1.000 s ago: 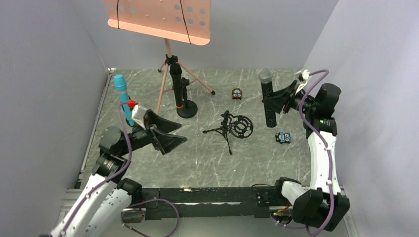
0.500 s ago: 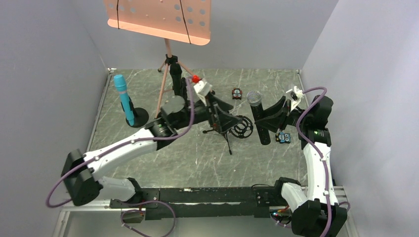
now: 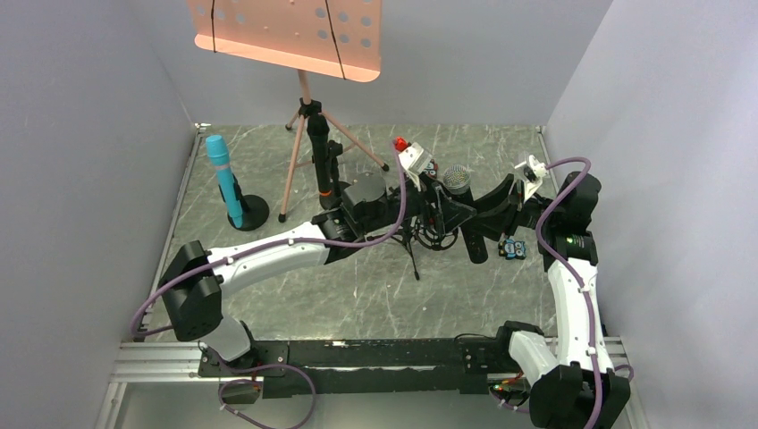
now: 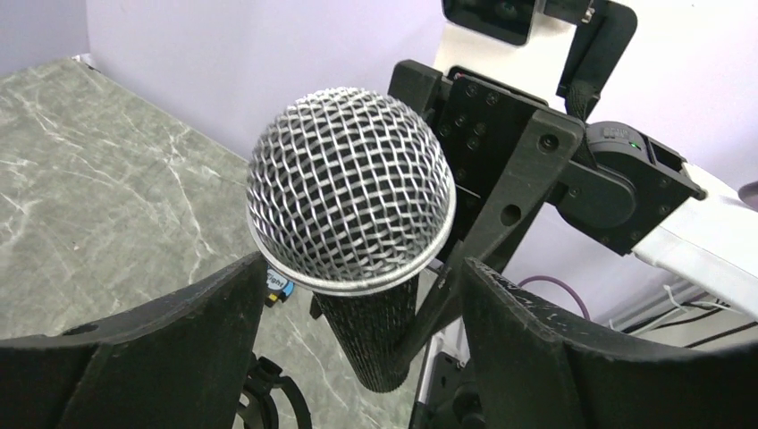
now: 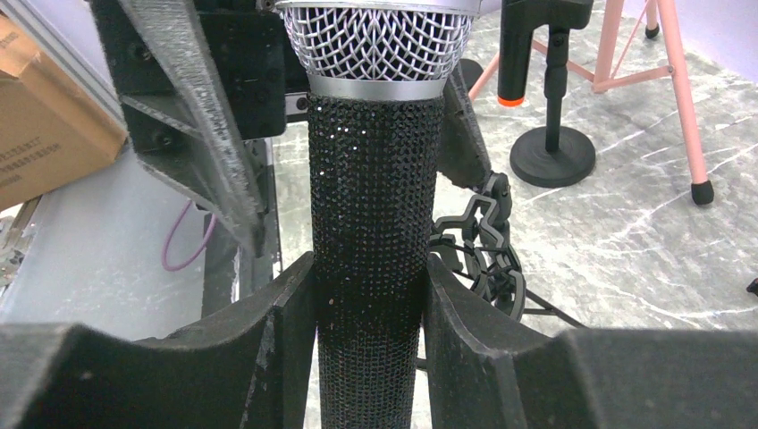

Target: Attach the microphones to the stand

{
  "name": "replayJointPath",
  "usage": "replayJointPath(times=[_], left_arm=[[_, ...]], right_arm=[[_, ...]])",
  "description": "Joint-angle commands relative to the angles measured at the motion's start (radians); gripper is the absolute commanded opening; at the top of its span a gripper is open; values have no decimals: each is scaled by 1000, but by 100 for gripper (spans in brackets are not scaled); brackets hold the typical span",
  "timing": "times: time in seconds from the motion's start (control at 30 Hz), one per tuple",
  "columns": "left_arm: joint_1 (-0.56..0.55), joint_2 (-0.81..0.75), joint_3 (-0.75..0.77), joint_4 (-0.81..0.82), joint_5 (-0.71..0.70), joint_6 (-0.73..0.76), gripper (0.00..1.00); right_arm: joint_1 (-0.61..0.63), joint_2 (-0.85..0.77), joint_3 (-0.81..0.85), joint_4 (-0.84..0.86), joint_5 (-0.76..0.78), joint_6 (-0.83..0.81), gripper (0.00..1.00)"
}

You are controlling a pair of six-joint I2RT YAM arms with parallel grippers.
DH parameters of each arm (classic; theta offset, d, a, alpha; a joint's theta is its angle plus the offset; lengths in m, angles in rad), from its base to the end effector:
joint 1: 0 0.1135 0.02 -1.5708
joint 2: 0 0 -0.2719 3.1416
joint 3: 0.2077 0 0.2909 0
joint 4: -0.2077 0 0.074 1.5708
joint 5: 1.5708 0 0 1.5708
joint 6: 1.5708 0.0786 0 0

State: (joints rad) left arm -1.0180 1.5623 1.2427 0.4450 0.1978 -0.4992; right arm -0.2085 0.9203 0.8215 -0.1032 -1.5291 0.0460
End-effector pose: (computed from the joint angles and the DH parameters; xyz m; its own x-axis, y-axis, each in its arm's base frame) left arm 0.2266 -0.3967 0.3718 -0.3908 -0.2605 -0.8828 0.8540 0.2554 -0.4534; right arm 0.2317 0.0312 0.3460 -0.2397 0.0527 -0.9694 -0.9390 0.2412 0.2453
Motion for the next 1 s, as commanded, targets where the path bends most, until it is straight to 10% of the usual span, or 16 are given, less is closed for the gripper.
replayJointPath(times=[0.0, 0.5, 0.7, 0.77, 0.97], left_arm=[[-4, 12, 55, 73, -26, -11, 80], [-4, 56, 86, 95, 5, -48, 57], [-4, 47, 74, 105, 23, -50, 2], [-4, 34, 58, 116, 26, -47, 0], [11, -57, 2, 141, 11, -31, 0]], right_arm=[[4, -16, 1, 64, -44, 4, 9], [8, -6, -5, 80, -55, 16, 9], [7, -7, -5, 80, -53, 17, 9], [7, -7, -5, 79, -47, 17, 11], [7, -12, 10, -2, -28, -35, 70]])
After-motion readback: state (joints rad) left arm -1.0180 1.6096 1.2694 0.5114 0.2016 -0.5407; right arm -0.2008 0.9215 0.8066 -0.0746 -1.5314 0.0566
